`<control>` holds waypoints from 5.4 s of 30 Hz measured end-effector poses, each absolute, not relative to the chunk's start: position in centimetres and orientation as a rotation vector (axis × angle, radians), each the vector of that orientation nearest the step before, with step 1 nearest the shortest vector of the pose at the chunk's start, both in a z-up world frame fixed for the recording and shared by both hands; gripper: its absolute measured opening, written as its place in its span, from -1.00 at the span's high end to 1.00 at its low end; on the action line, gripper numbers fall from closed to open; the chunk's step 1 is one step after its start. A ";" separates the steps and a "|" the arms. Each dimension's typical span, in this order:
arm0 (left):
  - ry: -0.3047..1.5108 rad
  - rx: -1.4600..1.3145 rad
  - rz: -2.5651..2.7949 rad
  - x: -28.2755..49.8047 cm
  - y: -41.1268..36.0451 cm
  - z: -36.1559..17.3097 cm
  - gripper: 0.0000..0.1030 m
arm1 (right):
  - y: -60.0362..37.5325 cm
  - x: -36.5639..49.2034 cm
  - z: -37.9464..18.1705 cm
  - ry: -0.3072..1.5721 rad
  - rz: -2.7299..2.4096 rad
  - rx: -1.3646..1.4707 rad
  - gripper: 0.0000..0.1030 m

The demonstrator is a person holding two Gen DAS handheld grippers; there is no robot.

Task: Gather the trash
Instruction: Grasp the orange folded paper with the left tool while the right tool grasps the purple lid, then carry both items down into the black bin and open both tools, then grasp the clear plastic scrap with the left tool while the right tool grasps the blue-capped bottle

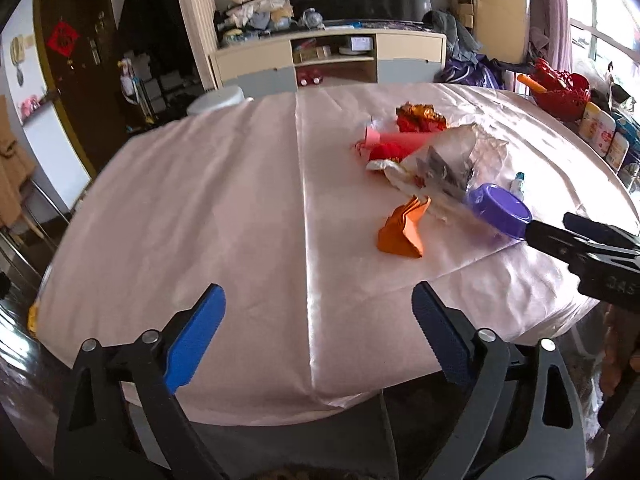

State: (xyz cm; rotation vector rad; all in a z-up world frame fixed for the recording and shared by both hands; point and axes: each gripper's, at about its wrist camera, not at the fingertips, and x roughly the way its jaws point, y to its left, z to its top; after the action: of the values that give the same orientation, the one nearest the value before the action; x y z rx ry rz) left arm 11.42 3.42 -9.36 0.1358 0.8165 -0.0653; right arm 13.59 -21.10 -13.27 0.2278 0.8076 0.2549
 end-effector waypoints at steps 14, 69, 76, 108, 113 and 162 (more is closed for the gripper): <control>0.878 0.140 -0.204 14.9 0.7 -12.1 -0.40 | -19.7 16.4 -14.1 0.849 0.320 0.229 -0.66; 0.949 -0.062 -0.301 1.7 -2.2 -11.7 0.51 | -23.3 2.8 -12.3 0.815 0.305 0.160 -0.48; 1.061 -0.055 -0.329 1.6 -3.2 -15.4 0.51 | -22.0 2.4 -15.8 0.918 0.299 0.153 -0.48; 1.044 -0.041 -0.313 2.1 -2.5 -15.1 -0.18 | -25.4 4.0 -14.3 0.880 0.164 0.178 -0.68; 0.972 -0.037 -0.287 2.7 -1.8 -12.6 -0.26 | -26.4 5.1 -12.4 0.817 0.147 0.174 -0.68; 0.925 0.125 -0.481 19.2 -11.2 -11.9 0.46 | -28.5 18.7 -14.8 0.842 0.135 0.139 0.38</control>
State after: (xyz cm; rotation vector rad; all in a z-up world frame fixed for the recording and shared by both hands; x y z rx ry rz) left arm 19.23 -11.21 -11.93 0.1247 0.9250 -0.4812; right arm 18.69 -28.54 -14.84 0.1390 0.8416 0.1349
